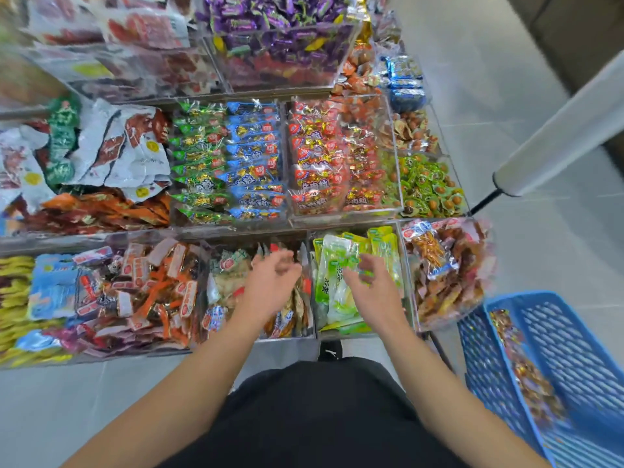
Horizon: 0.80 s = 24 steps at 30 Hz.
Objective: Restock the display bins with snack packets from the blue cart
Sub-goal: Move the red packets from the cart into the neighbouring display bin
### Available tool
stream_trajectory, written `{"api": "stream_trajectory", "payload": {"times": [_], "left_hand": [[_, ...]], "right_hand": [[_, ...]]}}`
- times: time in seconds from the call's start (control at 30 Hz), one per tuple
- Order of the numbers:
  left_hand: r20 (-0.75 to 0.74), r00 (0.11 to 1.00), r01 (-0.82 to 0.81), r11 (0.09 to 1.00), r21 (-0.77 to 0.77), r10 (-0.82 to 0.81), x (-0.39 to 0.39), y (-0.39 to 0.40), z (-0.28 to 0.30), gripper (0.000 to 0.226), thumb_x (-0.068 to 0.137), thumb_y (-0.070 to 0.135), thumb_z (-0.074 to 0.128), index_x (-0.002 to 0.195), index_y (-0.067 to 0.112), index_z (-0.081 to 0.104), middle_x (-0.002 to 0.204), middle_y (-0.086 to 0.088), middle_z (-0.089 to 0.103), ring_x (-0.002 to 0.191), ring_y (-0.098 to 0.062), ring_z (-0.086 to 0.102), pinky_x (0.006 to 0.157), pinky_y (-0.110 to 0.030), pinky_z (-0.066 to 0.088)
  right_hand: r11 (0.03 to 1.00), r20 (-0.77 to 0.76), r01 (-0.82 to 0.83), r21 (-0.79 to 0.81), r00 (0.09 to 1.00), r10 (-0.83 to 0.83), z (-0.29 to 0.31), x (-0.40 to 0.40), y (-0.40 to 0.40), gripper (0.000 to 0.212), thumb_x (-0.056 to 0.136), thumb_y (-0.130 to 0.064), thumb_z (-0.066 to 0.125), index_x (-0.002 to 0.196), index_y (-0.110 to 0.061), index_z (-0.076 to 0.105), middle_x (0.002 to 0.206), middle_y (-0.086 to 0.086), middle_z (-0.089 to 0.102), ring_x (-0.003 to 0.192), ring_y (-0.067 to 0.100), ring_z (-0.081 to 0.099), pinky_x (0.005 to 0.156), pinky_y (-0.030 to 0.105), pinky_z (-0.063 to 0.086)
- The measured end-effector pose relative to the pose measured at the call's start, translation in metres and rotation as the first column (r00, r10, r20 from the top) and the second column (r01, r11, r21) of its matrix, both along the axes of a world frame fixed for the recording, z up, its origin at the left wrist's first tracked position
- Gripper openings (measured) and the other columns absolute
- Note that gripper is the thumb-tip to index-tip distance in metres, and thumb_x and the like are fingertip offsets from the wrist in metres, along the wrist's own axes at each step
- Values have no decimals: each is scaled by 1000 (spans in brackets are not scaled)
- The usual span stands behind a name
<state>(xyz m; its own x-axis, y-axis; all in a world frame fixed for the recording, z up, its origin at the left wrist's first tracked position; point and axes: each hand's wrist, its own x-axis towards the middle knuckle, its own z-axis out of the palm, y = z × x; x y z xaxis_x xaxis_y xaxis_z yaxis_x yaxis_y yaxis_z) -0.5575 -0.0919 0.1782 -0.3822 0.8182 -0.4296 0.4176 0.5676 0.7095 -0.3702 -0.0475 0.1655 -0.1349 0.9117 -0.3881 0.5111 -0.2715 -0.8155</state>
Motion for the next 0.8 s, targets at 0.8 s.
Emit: {"api": "stream_trajectory", "payload": {"times": [0.8], "left_hand": [[316,800,599,649,-469,-510,221,-97,-59,38,93,14,56,131,17,55,109,-9,67,76,-22,65,63,-29,54]], "right_hand": [[543,130,721,-431,645,-753,-56,229,-273,45,92,-41,61,132,-22,54,118,-7,61,104,10,57,88,25,37]]}}
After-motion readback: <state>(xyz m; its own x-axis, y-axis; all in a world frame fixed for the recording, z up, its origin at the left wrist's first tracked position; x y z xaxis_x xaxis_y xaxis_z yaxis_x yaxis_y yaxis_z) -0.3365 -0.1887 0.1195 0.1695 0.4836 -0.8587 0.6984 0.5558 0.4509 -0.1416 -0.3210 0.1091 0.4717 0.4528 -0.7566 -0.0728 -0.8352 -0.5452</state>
